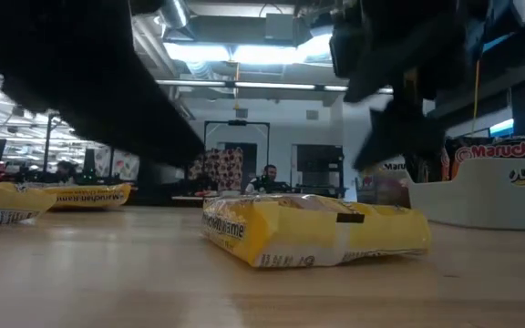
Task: Sort Maruchan noodles
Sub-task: Put the yellow noodle pack into the green bin
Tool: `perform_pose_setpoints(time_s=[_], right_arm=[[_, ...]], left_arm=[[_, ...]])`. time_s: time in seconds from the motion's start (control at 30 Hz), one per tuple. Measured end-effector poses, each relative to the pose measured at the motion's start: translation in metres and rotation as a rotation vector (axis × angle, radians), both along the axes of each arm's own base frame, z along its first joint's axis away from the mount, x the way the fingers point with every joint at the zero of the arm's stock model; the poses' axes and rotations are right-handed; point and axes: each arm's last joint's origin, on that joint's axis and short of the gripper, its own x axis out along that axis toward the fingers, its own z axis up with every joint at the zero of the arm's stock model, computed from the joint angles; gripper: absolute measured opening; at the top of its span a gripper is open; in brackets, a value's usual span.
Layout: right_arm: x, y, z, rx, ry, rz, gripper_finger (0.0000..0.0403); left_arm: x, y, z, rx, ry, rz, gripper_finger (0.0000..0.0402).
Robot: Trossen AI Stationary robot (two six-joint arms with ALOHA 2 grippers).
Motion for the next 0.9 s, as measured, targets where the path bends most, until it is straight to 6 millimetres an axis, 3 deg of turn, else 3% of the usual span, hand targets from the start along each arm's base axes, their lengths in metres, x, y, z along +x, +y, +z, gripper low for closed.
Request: perform_pose_setpoints(time_s=[0.13, 0.23, 0.4, 0.73, 0.9], right_arm=[[-0.006, -0.002, -0.010, 0.001, 0.051, -0.021, 0.0312], [-0.011, -0.005, -0.018, -0.002, 0.070, -0.055, 0.0326], [-0.017, -0.008, -0.027, 0.016, 0.100, -0.093, 0.0320], [-0.018, -0.009, -0.035, 0.061, 0.059, -0.148, 0.0303], [-0.012, -0.011, -0.043, 0.086, 0.044, -0.167, 0.0305]], left_arm=[[0.009, 0.001, -0.018, 0.009, -0.002, 0.001, 0.0222], [0.014, 0.008, -0.018, 0.018, -0.019, 0.041, 0.0222], [0.022, 0.012, -0.010, 0.024, -0.062, 0.035, 0.0222], [0.024, 0.015, -0.050, 0.025, 0.073, 0.014, 0.0222], [0.021, 0.012, -0.053, 0.044, 0.075, 0.014, 0.0222]])
